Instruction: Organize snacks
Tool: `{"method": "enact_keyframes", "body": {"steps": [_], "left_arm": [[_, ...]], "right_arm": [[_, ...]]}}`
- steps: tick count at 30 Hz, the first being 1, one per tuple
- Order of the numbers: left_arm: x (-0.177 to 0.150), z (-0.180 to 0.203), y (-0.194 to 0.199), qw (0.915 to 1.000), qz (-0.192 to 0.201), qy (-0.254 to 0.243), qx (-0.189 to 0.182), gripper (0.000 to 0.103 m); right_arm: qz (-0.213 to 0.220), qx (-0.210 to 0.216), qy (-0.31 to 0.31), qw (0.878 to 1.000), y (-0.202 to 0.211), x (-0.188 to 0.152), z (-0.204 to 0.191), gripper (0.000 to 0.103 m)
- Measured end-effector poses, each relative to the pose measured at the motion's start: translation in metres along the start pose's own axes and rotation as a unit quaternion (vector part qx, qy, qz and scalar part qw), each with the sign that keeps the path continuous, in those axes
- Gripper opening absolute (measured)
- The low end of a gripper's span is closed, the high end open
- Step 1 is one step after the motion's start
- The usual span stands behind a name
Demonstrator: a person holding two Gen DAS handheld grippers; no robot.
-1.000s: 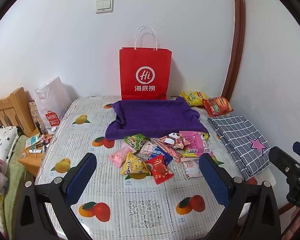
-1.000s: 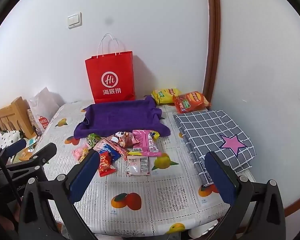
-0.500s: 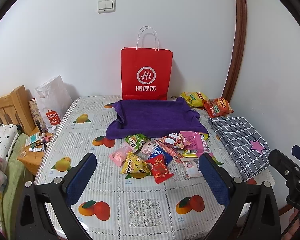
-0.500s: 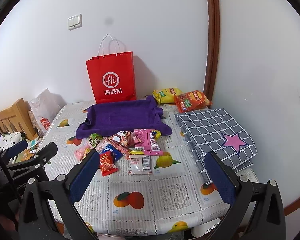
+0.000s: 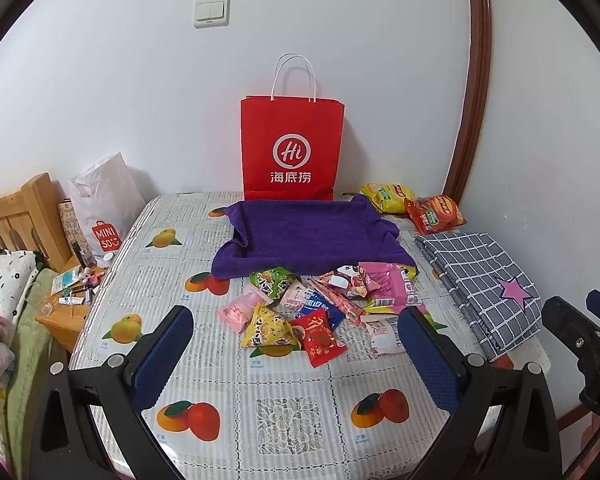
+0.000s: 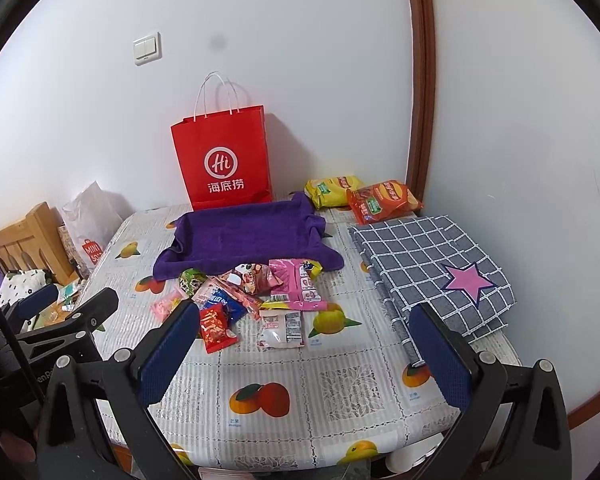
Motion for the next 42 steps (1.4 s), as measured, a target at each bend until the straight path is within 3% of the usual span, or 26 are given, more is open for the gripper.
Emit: {"method": "enact_keyframes", "body": {"steps": [42], "left_arm": [[-0.0031,-0.0013,-0.0001,1.0000,-0.001,0.002,-0.001,0.103]], "right_arm": [[0.007,0.008,0.007,1.000,0.0082,-0.0047,-0.0101,0.103]]}}
Point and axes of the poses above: each gripper's, at about its wrist camera, not at the fingertips, and y roughly against the way its jaws point, z to its right, x to its top, the point moved 9 cm from there along -y, roughly the way its jaws point, and after that the axes turned 12 degrees about -z, right-handed, at the moved point
